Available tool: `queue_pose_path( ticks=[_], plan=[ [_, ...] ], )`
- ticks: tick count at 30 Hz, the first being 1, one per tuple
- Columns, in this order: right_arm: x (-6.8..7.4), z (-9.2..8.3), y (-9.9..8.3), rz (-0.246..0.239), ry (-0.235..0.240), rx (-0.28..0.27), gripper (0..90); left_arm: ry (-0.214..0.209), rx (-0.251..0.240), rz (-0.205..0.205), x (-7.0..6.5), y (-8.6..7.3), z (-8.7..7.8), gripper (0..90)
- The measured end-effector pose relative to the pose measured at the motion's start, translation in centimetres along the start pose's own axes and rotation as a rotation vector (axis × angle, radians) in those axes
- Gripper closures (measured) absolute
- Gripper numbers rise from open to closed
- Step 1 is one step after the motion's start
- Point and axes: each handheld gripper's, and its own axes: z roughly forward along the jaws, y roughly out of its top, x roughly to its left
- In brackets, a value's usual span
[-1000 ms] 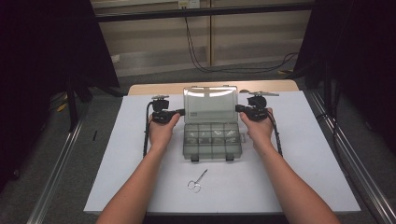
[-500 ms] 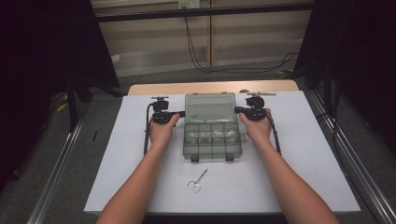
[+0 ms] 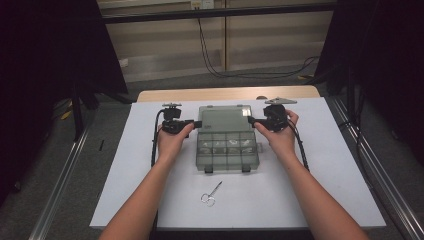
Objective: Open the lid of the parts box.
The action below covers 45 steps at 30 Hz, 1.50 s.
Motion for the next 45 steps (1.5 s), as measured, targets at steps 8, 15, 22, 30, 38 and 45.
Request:
queue_pose_path(
  ticks=[8, 15, 22, 30, 38, 45],
  plan=[
    [0.1, -3.0, -0.8, -0.058, 0.066, -0.036, 2.7, -0.067, 0.024, 0.077, -2.7, -0.2, -1.5, 4.6],
    [0.1, -5.2, -1.9, -0.082, 0.057, -0.052, 2.2, -0.095, 0.041, 0.158, -4.8, -0.8, -3.0, 0.0],
    [-0.2, -7.6, -3.2, -0.087, 0.050, -0.081, 2.7, -0.103, 0.067, 0.195, -6.1, -2.0, -3.8, 0.0],
    [-0.4, -10.7, -5.0, -0.116, 0.033, -0.121, 1.7, -0.117, 0.075, 0.236, -7.7, -3.0, -4.5, 0.0],
    [-1.0, -12.7, -6.8, -0.110, 0.002, -0.128, 2.4, -0.118, 0.108, 0.281, -8.9, -3.8, -5.4, 0.0],
    [-1.9, -15.4, -8.5, -0.090, -0.008, -0.156, 2.4, -0.118, 0.119, 0.294, -9.4, -4.6, -6.0, 0.0]
  ],
)
